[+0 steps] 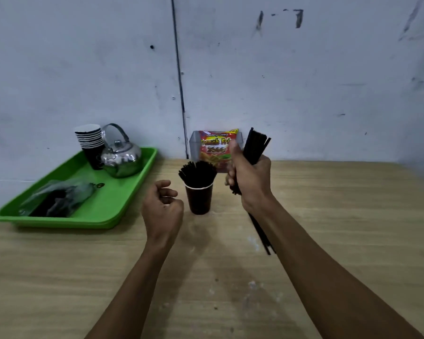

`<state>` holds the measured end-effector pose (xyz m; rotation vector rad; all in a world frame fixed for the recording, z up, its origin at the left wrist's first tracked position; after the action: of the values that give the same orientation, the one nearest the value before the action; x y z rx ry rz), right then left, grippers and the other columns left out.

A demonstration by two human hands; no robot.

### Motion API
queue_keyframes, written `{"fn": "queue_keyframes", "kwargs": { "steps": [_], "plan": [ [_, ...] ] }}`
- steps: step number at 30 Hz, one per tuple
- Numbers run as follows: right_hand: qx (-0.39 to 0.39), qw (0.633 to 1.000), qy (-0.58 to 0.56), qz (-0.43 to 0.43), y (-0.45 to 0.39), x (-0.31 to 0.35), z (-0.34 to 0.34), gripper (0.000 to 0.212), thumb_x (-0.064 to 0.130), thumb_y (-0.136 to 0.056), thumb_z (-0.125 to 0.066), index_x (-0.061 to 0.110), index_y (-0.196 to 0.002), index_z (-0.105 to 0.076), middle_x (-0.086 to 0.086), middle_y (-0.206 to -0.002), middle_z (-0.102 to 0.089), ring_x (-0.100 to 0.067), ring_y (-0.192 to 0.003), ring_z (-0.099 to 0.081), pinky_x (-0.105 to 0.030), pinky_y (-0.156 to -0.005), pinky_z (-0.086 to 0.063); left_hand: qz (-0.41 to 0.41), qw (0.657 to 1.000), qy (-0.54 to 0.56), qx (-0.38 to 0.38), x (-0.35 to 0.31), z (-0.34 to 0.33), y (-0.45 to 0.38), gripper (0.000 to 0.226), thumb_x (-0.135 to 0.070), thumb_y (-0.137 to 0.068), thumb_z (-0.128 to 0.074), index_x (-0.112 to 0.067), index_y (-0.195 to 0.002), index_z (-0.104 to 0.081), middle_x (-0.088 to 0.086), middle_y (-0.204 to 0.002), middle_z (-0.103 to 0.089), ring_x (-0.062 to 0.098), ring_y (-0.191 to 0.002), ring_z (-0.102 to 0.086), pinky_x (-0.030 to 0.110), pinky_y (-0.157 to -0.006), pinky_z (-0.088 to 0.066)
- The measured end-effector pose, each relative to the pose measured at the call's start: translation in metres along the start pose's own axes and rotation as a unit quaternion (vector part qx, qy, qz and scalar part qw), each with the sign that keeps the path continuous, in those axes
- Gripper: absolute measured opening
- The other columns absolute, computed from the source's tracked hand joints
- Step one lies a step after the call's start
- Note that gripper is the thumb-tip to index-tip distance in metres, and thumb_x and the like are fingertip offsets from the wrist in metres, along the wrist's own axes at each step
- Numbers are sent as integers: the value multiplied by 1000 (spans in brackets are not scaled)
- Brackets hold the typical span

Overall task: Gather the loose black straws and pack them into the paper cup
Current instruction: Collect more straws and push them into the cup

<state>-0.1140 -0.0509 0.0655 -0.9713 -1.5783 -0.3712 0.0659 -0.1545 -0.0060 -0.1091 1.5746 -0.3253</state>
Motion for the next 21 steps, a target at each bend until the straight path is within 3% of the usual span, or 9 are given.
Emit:
{"fn": "queue_keyframes", "kwargs": {
  "steps": [3,5,7,10,14,17,21],
  "plan": [
    [-1,1000,-22,-5,-16,5,-30,47,32,-94,-63,16,-53,-47,-12,-57,-51,-22,-45,-48,-22,-43,-38,41,996,-50,58,15,-8,-11,68,-15,-54,-60,-21,-121,-50,0,-94,-60,24,-84,-61,43,-73,-54],
    [-6,1000,-15,-16,-26,4,-45,42,36,-93,-64,17,-58,-50,-9,-64,-57,-19,-55,-53,-26,-56,-45,40,992,-74,98,19,-17,-14,84,-20,-52,-65,-19,-134,-45,4,-105,-59,22,-98,-59,43,-80,-55],
    [-2,999,-6,-34,-35,-2,-59,43,41,-90,-66,19,-57,-51,-1,-59,-54,-20,-63,-51,-33,-66,-45,16,987,-87,131,20,-26,-17,93,-24,-52,-69,-17,-140,-40,5,-117,-56,18,-104,-56,36,-84,-51],
    [31,997,29,-63,-43,-20,-72,43,46,-89,-65,17,-61,-49,-1,-57,-45,-21,-66,-45,-35,-68,-41,-1,982,-91,167,27,-37,-19,99,-24,-51,-70,-16,-144,-35,5,-128,-54,15,-109,-53,27,-82,-45],
    [56,988,133,-60,-46,-32,-75,45,56,-85,-64,18,-66,-50,-8,-66,-46,-19,-65,-47,-33,-67,-38,-7,975,-96,199,43,-47,-18,108,-30,-49,-77,-25,-146,-30,5,-132,-53,15,-117,-53,33,-89,-52],
    [70,983,156,-61,-48,-31,-75,44,55,-87,-62,20,-63,-49,-7,-66,-46,-18,-64,-47,-32,-66,-38,-4,974,-105,203,46,-51,-17,117,-48,-48,-84,-33,-147,-25,-2,-136,-50,15,-122,-49,38,-96,-50],
    [100,974,196,-54,-45,-35,-78,45,57,-85,-61,15,-72,-57,-9,-67,-51,-20,-62,-50,-35,-66,-40,-2,977,-86,196,46,-53,-19,98,-59,-56,-78,-32,-141,-38,-5,-119,-63,14,-108,-63,39,-88,-55]
  ]
}}
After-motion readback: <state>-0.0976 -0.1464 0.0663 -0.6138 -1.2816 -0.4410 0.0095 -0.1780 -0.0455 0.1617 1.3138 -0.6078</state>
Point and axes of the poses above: each hand's wrist, its own y-axis away from the middle knuckle, its own z-axis out of the back of the hand, x = y × z, the point moved 7 cm from there along -y, towards the middle knuckle
